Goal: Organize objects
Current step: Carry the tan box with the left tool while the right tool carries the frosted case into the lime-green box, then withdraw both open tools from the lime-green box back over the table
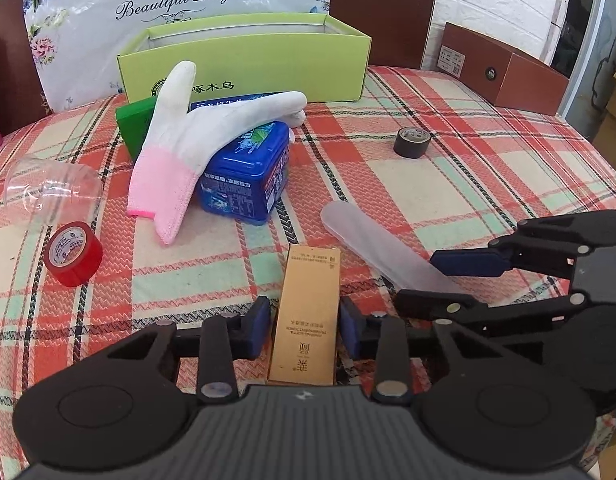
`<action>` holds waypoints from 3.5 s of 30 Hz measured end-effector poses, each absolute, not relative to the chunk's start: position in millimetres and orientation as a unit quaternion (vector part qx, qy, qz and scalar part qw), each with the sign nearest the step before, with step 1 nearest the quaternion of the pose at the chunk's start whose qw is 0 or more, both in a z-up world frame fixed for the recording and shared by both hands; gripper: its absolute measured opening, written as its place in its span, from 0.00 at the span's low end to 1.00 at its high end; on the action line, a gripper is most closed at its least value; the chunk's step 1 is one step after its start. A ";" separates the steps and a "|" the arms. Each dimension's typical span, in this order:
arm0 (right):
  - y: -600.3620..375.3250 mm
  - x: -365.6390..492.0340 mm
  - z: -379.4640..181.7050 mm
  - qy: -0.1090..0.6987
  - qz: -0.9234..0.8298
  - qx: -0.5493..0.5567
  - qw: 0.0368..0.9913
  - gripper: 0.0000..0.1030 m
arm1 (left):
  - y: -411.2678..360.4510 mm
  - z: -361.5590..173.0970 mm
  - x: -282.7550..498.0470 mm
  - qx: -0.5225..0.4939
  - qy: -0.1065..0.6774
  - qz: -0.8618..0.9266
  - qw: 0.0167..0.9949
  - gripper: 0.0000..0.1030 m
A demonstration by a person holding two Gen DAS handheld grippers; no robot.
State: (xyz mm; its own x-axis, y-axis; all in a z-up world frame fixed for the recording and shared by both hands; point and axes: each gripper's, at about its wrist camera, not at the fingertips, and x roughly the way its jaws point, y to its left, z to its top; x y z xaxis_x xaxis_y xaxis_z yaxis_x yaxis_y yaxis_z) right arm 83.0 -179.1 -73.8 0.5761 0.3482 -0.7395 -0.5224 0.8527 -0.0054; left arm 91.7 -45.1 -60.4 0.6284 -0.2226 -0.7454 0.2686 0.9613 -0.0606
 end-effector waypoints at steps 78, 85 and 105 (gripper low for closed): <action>-209.4 209.2 46.5 0.234 0.201 0.038 0.950 1.00 | -19.4 80.4 202.3 -0.002 0.275 -0.024 0.961 0.87; -209.1 163.4 41.7 0.229 0.190 0.021 0.954 1.00 | -18.2 74.8 163.2 -0.002 0.275 -0.030 0.961 0.87; -200.0 99.6 -19.1 0.279 0.185 0.015 0.942 1.00 | 10.6 15.2 103.1 -0.039 0.339 -0.021 0.940 0.87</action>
